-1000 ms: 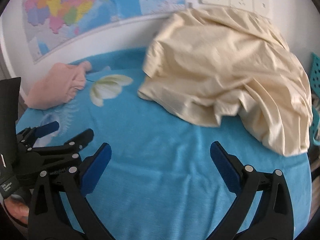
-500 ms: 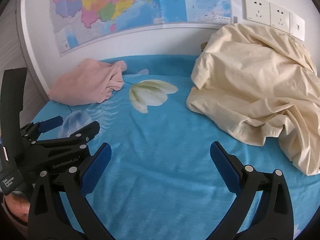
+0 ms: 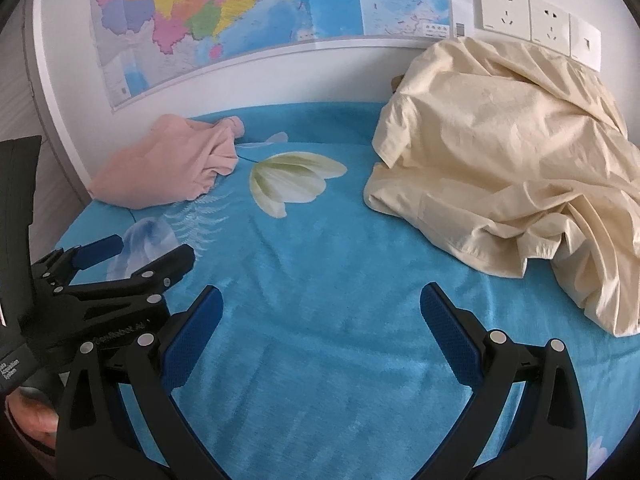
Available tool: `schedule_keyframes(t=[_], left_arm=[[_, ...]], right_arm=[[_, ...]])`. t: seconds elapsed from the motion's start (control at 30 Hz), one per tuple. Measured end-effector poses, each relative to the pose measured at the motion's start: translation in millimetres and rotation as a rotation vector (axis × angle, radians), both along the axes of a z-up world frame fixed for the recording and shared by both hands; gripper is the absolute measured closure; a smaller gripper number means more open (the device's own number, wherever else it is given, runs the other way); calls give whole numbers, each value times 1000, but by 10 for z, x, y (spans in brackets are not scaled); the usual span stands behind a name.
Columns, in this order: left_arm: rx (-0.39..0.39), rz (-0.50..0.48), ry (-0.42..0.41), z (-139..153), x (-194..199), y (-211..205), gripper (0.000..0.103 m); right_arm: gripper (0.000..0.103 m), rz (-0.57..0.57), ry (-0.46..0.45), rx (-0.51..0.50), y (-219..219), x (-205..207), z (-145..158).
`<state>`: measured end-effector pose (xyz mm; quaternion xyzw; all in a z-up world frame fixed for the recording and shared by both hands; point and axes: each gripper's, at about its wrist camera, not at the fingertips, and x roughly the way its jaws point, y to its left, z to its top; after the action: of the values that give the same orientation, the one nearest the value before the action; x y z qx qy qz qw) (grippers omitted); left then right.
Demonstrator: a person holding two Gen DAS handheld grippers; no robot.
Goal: Fold large clothes
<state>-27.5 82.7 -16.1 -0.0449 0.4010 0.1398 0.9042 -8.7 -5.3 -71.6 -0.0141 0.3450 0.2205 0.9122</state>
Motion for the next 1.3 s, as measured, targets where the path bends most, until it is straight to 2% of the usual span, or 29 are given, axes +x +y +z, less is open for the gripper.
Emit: schedule_keyframes(t=[0.7, 0.97, 1.13, 1.3], left_arm=[[20, -2, -3, -15, -24, -52, 6], [-40, -15, 22, -79, -6, -29, 6], [-18, -15, 29, -113, 18, -58, 6], [-37, -18, 55, -200, 61, -41, 6]], right_arm=[[5, -12, -1, -6, -30, 5, -40], [5, -24, 2, -15, -32, 7, -57], [5, -39, 13, -21, -57, 29, -96], [5, -52, 30, -31, -73, 73, -153]])
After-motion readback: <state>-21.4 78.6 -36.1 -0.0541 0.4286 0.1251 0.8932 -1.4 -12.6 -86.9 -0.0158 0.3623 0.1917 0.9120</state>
